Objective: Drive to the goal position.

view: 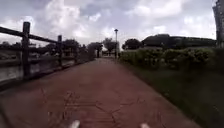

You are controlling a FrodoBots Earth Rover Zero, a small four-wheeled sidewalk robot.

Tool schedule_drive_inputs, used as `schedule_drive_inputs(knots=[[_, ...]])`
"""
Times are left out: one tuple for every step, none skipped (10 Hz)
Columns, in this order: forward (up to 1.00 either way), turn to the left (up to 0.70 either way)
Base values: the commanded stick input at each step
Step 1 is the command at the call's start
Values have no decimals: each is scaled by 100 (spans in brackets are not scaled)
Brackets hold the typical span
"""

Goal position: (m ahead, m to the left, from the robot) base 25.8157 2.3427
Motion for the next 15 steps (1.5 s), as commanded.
schedule_drive_inputs(knots=[[70, 0], [70, 0], [70, 0], [70, 0], [70, 0], [70, 0], [70, 0], [70, 0], [70, 0], [70, 7], [70, 35], [70, 35], [70, 35], [70, 14], [70, 0]])
